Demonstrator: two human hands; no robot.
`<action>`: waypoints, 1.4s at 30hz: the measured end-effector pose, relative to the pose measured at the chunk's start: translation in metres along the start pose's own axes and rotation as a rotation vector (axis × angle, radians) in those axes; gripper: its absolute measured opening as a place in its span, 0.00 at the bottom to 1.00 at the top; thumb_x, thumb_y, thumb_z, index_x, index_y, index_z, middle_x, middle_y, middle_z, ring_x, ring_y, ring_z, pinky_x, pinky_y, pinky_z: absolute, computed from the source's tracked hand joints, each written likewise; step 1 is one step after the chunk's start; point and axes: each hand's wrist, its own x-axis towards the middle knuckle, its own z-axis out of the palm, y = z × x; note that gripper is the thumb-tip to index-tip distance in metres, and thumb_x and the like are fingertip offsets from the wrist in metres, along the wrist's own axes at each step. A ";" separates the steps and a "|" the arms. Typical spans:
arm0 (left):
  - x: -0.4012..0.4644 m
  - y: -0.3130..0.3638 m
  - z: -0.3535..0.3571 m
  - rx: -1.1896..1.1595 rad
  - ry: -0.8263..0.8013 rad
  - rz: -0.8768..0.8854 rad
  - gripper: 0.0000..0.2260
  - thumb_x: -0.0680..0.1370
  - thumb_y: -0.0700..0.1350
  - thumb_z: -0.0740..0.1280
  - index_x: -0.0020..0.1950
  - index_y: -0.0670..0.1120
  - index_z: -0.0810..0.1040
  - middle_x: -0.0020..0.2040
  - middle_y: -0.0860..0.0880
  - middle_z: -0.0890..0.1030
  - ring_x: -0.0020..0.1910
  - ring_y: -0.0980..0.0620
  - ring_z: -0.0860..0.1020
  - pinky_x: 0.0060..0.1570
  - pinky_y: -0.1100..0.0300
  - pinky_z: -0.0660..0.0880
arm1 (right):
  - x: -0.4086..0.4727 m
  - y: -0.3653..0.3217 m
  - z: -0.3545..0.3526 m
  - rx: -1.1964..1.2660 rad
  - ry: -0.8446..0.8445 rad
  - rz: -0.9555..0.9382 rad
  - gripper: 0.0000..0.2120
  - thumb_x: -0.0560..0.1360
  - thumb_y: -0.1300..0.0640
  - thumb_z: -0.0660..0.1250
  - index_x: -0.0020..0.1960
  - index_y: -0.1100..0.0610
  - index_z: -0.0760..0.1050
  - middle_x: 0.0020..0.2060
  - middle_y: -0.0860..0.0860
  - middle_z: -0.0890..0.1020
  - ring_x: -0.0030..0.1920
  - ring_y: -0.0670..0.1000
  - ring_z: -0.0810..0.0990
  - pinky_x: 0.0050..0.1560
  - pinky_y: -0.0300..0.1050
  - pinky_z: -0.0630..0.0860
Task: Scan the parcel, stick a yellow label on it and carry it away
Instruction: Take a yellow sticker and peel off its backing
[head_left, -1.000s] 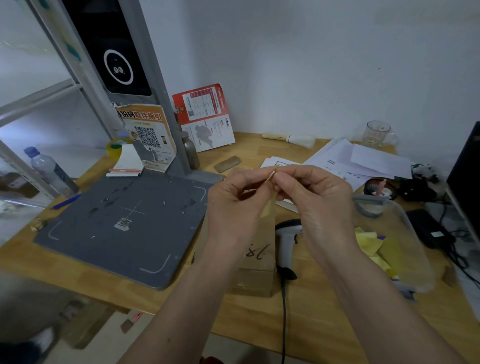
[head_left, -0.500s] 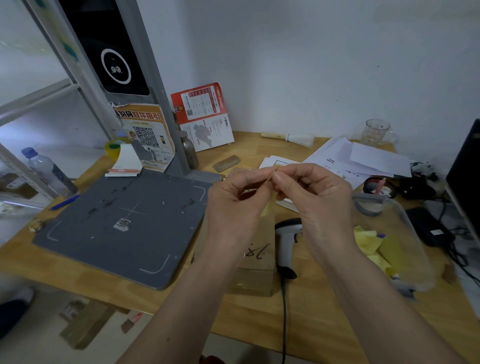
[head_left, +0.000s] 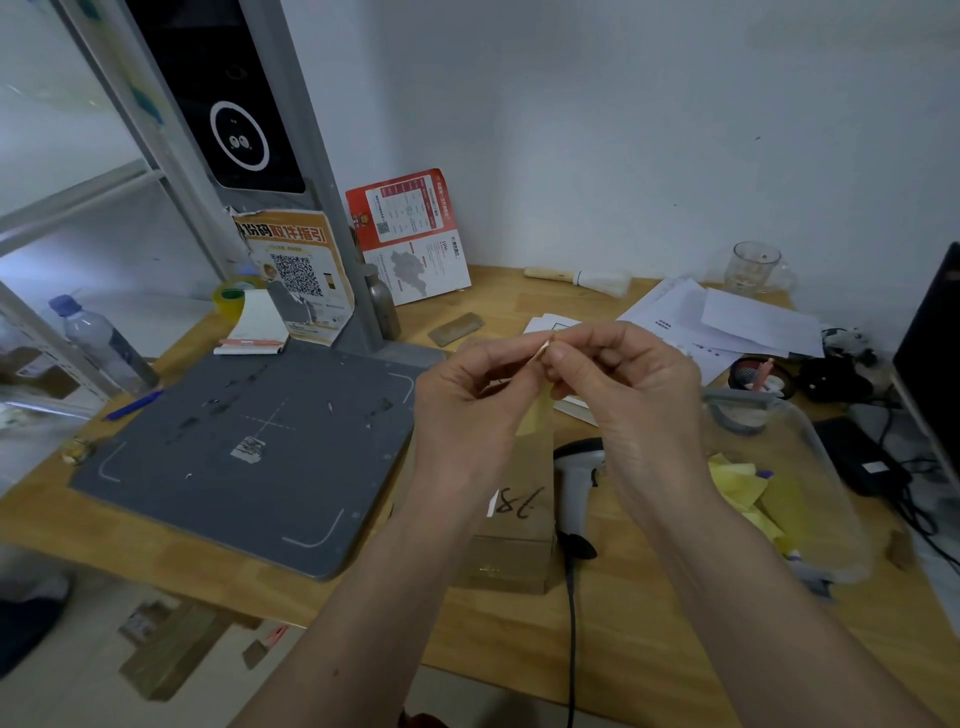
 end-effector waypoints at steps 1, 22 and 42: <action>0.000 0.000 0.000 -0.013 0.007 -0.010 0.08 0.72 0.36 0.72 0.46 0.49 0.85 0.46 0.49 0.86 0.45 0.59 0.83 0.43 0.72 0.76 | 0.000 0.000 0.000 0.011 -0.001 0.007 0.07 0.70 0.69 0.70 0.40 0.59 0.80 0.32 0.55 0.82 0.34 0.49 0.79 0.39 0.41 0.78; 0.003 -0.006 -0.010 -0.047 0.161 -0.032 0.08 0.73 0.52 0.68 0.40 0.50 0.85 0.36 0.55 0.84 0.39 0.58 0.80 0.43 0.64 0.77 | 0.004 0.009 0.002 -0.179 0.006 0.019 0.05 0.72 0.65 0.69 0.43 0.56 0.80 0.26 0.48 0.78 0.26 0.45 0.73 0.28 0.39 0.72; 0.002 -0.010 -0.014 0.018 -0.073 0.023 0.13 0.74 0.34 0.70 0.52 0.49 0.84 0.48 0.57 0.86 0.50 0.62 0.82 0.46 0.72 0.76 | -0.007 0.008 0.006 -0.328 0.054 -0.201 0.12 0.69 0.65 0.74 0.41 0.48 0.78 0.37 0.51 0.82 0.40 0.47 0.80 0.42 0.35 0.76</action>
